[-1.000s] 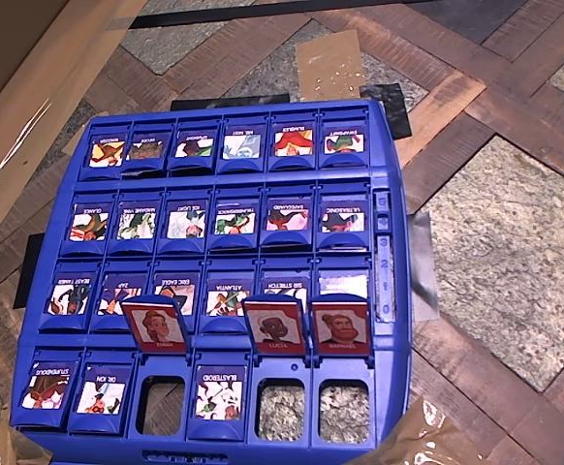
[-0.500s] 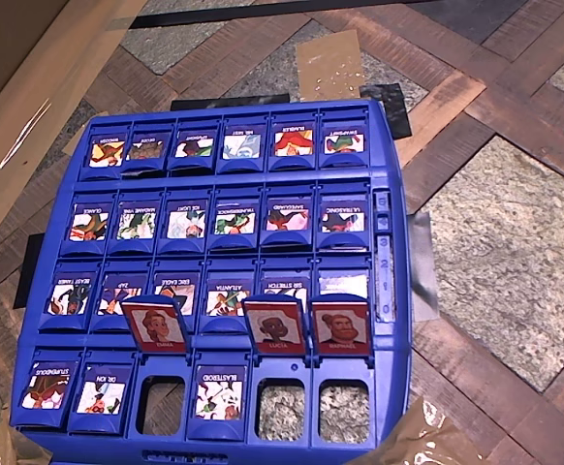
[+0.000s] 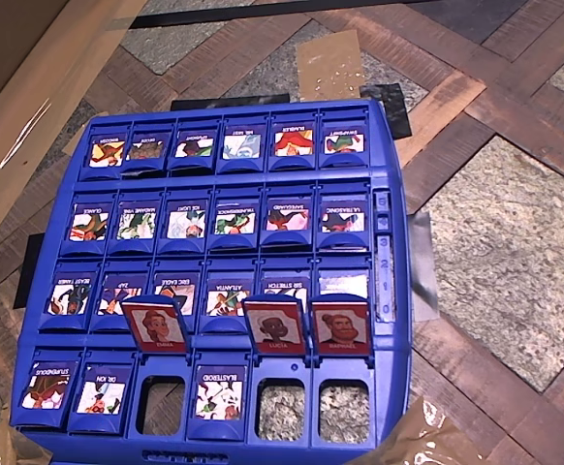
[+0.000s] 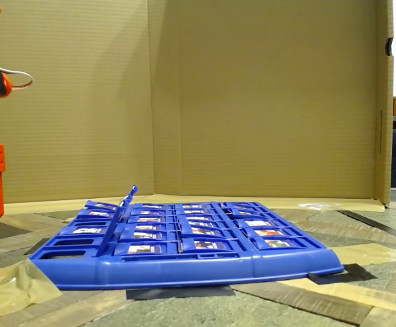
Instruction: Flip A5.
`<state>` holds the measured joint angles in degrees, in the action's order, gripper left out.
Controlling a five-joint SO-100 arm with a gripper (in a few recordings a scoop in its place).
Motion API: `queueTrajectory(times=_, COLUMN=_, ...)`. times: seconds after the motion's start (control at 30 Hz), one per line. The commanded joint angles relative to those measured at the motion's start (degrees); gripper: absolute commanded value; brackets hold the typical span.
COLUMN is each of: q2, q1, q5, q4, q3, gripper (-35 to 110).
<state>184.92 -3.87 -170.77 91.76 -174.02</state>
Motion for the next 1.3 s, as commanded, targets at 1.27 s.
queueTrajectory(times=1.27, q2=-49.48, q1=-13.54, q5=0.88, q4=-75.67, q3=39.29, gripper=0)
